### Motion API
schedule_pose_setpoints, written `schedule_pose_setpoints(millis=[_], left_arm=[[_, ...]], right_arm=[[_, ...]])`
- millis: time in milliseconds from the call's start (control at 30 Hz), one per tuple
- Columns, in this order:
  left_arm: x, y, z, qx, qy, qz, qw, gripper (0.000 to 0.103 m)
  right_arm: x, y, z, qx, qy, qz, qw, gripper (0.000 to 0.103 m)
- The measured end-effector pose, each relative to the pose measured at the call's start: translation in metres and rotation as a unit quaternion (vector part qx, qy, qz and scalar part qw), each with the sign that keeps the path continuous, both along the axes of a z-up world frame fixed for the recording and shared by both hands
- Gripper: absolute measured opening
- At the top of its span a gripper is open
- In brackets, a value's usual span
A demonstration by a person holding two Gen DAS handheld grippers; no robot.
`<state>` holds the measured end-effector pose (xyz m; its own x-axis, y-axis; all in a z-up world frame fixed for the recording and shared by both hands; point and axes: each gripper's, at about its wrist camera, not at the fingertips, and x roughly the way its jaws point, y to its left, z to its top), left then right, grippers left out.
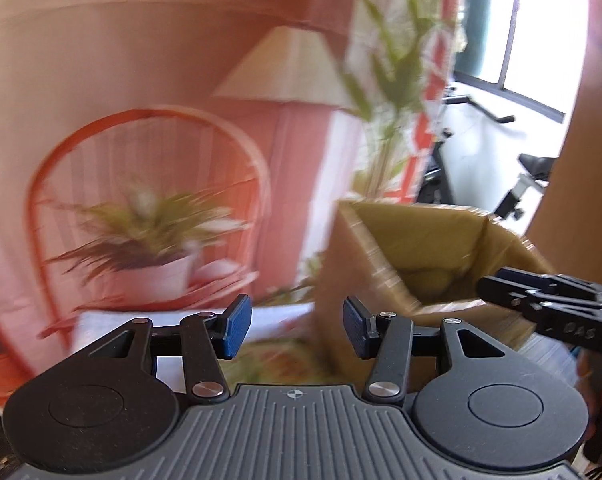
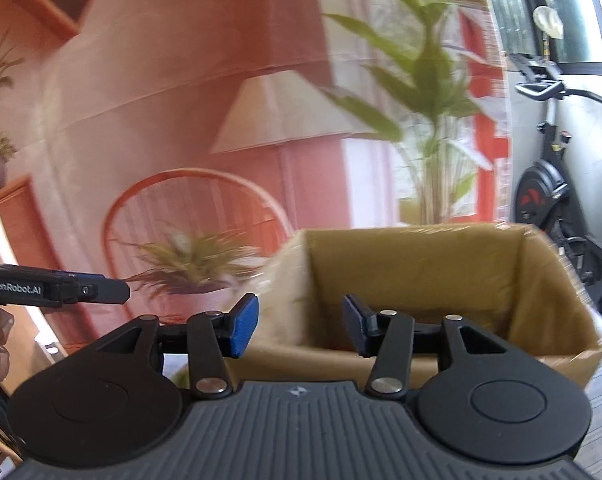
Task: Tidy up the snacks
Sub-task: 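Move both open tools back down to the table, then close the left tool on the clear tray packet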
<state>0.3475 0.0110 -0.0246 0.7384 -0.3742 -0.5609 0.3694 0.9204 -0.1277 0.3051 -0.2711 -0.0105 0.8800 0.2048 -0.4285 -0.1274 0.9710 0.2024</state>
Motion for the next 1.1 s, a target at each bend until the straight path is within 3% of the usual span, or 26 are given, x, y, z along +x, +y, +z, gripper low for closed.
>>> schedule_pose_setpoints(millis=[267,600,733,933,1100], left_arm=[[-0.013,0.077,-0.042,0.039,0.028,0.049,0.9976,0.053],[-0.015,0.112,-0.127,0.061,0.091,0.047,0.9929,0.053],[-0.022,0.113,-0.154,0.060,0.107,0.041,0.9916,0.058],[-0.031,0.110,-0.184,0.082,0.122,0.059,0.9873,0.063],[-0.030,0.106,-0.192,0.065,0.132,0.057,0.9875,0.067]], right_arm=[[-0.007,0.081,-0.040,0.023,0.023,0.059,0.998,0.056],[0.002,0.163,-0.111,0.007,0.090,0.133,0.987,0.056],[0.006,0.178,-0.129,-0.019,0.110,0.145,0.983,0.056],[0.009,0.178,-0.138,-0.019,0.125,0.141,0.982,0.056],[0.005,0.176,-0.146,-0.015,0.140,0.145,0.979,0.056]])
